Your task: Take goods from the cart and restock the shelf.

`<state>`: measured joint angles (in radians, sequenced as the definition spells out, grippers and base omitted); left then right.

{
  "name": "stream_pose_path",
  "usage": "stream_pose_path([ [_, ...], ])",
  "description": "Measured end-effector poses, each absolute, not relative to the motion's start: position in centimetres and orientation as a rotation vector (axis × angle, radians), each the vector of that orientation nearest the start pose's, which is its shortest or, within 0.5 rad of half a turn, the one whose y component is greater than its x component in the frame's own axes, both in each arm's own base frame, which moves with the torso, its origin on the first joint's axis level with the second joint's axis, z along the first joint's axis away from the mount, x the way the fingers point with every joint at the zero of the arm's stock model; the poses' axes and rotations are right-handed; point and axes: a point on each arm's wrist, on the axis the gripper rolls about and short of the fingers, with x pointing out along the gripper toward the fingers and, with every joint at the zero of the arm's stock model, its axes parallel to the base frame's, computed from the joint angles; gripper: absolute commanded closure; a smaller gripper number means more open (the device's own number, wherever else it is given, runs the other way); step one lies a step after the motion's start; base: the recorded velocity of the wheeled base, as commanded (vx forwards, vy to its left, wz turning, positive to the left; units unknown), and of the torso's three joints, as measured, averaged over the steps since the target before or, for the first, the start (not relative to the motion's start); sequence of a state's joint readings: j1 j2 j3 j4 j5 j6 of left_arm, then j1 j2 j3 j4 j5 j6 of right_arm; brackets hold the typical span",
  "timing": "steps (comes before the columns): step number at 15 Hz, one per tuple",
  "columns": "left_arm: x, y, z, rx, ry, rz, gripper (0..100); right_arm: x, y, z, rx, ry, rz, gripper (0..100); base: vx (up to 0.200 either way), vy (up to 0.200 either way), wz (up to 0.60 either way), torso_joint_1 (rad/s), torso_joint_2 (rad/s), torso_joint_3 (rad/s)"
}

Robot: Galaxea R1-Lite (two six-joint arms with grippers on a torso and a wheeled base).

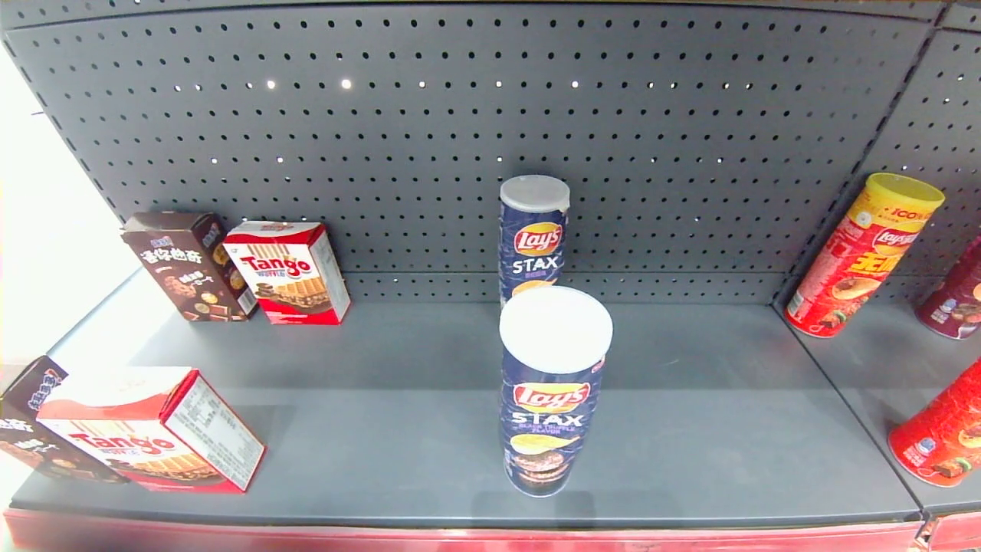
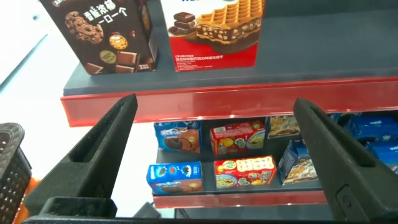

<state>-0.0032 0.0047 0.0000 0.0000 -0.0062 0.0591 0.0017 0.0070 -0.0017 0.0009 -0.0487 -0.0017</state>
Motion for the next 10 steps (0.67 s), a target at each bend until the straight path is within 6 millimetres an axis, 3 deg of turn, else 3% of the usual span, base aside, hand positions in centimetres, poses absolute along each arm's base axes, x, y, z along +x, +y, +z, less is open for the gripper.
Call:
stream_pose_path([
  [10,-2.25,-0.13,7.55,0.038,0.004,-0.064,0,-2.24,-0.1,7.58,-0.006,0.005,-0.041,0,0.0,0.0,0.0,0.0,0.0,0.0],
])
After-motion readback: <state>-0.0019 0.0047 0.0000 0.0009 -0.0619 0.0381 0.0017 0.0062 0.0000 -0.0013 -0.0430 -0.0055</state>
